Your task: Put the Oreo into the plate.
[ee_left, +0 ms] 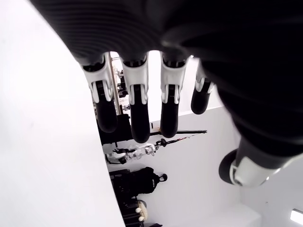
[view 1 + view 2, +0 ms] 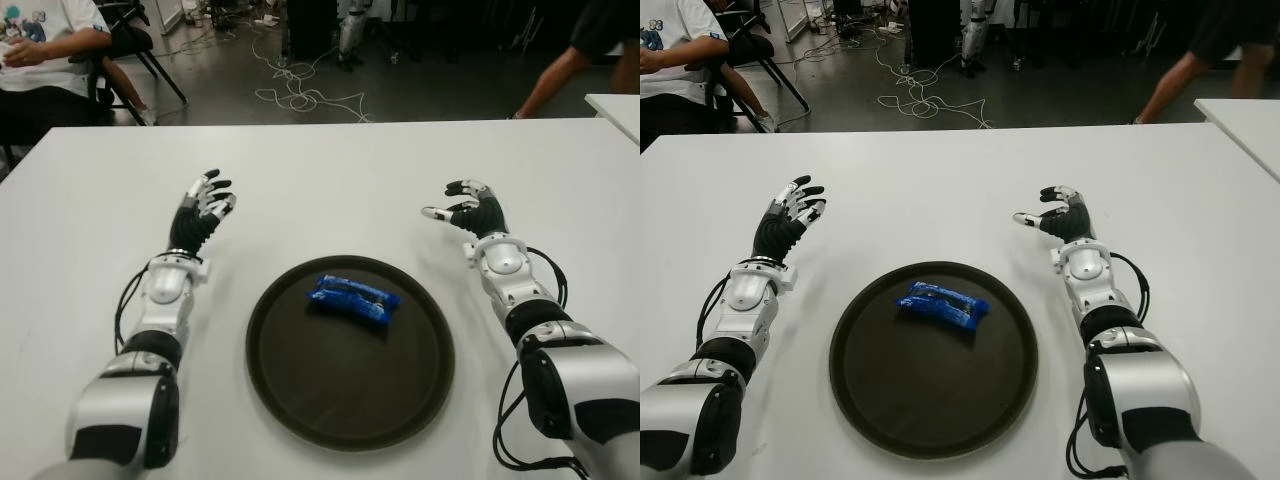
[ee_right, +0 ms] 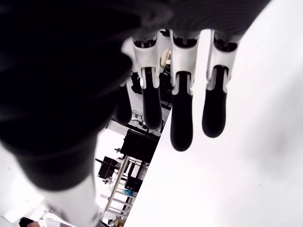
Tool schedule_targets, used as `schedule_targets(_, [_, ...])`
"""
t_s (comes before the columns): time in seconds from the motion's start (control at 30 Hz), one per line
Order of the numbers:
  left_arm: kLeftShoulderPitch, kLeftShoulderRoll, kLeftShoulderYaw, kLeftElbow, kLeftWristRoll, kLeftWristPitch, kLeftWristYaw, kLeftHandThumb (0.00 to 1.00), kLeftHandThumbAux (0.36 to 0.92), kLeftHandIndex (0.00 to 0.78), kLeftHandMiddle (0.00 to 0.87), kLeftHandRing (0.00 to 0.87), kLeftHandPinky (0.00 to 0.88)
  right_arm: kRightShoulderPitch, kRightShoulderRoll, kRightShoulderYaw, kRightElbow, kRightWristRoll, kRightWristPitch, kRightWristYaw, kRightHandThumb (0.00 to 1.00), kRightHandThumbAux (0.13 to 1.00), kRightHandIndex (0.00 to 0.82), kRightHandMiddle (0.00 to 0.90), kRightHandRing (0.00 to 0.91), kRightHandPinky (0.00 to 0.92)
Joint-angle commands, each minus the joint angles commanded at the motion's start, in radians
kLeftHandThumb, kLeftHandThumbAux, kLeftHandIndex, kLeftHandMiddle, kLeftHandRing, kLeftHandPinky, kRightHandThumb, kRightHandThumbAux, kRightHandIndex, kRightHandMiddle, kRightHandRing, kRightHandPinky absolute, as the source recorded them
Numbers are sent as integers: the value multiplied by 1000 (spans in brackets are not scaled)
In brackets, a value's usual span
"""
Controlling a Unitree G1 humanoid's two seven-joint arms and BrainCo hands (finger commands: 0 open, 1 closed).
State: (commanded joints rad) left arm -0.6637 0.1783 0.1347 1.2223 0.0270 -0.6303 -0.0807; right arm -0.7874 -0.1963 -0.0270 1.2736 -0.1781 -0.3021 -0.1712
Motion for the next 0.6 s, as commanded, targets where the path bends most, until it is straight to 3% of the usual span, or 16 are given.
schedule_targets(0.6, [3, -5, -3, -14, 2, 51, 14, 286, 676, 130, 221, 215, 226, 9, -3, 35, -1, -31, -8, -49, 50, 873, 359, 438, 473, 500])
